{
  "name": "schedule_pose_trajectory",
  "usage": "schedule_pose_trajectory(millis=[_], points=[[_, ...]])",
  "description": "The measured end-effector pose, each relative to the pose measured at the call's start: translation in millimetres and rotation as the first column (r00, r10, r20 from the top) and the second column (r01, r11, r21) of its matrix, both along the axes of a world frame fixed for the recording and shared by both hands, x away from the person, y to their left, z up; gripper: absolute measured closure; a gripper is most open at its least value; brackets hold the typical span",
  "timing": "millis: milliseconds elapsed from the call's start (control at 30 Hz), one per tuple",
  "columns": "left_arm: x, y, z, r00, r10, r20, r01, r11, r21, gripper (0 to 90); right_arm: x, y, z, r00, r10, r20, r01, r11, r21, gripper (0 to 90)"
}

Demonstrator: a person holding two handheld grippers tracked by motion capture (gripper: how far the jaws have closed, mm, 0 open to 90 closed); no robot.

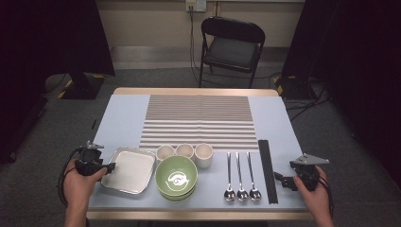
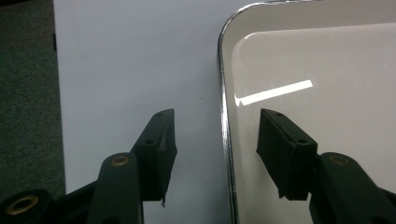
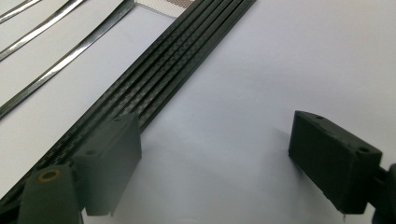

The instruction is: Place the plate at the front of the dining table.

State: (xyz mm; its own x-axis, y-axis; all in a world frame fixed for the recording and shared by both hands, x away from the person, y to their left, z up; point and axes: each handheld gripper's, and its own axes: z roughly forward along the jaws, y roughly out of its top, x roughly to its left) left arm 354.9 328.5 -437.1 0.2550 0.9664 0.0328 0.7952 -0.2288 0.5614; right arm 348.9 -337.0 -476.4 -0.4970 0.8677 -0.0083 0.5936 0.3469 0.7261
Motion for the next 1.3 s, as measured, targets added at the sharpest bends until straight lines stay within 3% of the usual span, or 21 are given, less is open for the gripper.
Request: schedule_pose_trajectory(millis=[400, 700, 1167, 1300], points=[[-0.5, 2.8, 1.9, 0.9995, 0.025, -0.02, -0.026, 0.9995, -0.018, 53.4, 0.0, 0.0, 0.0, 1.0, 0.0, 0.0, 0.0, 1.0, 0.0, 16.3], [-0.1, 2.7, 4.3, 0.996, 0.051, -0.073, -0.053, 0.9983, -0.025, 61.2, 0.1, -0.1, 0.0, 1.0, 0.0, 0.0, 0.0, 1.0, 0.0, 16.3], [4.4, -1.9, 8.8, 0.9861, 0.075, -0.148, -0.081, 0.9962, -0.032, 75.3, 0.1, -0.1, 0.0, 1.0, 0.0, 0.0, 0.0, 1.0, 0.0, 16.3], [4.2, -2.1, 9.0, 0.9792, 0.095, -0.179, -0.106, 0.9929, -0.053, 80.4, 0.0, 0.0, 0.0, 1.0, 0.0, 0.0, 0.0, 1.0, 0.0, 16.3]])
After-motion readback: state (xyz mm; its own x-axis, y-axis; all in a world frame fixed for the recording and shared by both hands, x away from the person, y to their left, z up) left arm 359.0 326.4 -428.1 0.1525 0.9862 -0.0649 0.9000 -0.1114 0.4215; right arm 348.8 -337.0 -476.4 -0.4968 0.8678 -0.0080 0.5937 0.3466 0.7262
